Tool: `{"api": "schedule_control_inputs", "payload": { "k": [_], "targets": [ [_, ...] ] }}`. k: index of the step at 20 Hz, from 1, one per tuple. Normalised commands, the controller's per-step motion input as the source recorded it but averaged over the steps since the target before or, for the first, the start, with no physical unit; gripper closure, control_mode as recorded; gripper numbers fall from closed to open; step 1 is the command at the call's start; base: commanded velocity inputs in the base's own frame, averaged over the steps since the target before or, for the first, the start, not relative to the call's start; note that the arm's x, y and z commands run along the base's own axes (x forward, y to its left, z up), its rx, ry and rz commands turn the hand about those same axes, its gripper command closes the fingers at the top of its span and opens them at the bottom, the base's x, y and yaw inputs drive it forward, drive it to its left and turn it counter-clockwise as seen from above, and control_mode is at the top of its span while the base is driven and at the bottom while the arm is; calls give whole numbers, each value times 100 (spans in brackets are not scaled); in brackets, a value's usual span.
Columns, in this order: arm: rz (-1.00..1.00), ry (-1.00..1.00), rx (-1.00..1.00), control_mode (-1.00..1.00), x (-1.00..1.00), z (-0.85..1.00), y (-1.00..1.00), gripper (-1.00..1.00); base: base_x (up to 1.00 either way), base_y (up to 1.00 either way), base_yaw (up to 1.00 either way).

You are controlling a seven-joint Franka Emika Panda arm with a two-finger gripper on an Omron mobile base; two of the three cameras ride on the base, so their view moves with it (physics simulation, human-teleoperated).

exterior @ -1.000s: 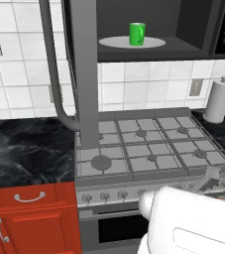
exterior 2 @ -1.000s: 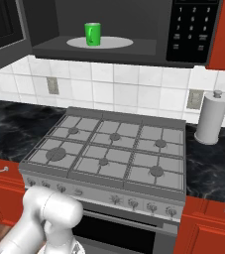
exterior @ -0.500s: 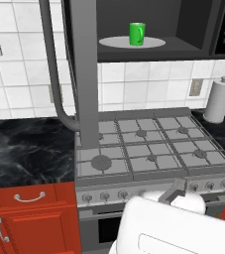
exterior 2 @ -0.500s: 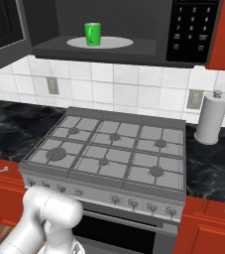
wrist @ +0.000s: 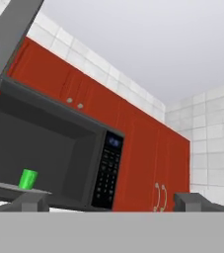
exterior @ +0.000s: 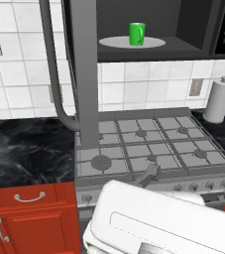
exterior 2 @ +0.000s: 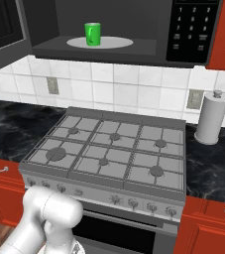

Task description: Pick the mug from the counter and place it inside the microwave. Then close the microwave.

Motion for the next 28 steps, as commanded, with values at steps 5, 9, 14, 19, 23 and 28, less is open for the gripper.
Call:
{"api": "schedule_control_inputs", "payload": {
  "k": [5,9,14,19,23,28],
  "targets": [
    [-9,1,-2,-100,16,-11,23,-100,0,0,0],
    [-9,0,-1,-100,16,-11,26,-100,0,0,0],
    [-8,1,-1,-100,27,-4,18,-100,0,0,0],
    [-7,2,0,-100,32,0,15,-100,0,0,0],
    [-7,1,0,-100,38,0,11,-100,0,0,0],
    [-9,1,0,-100,28,0,14,-100,0,0,0]
  ]
}}
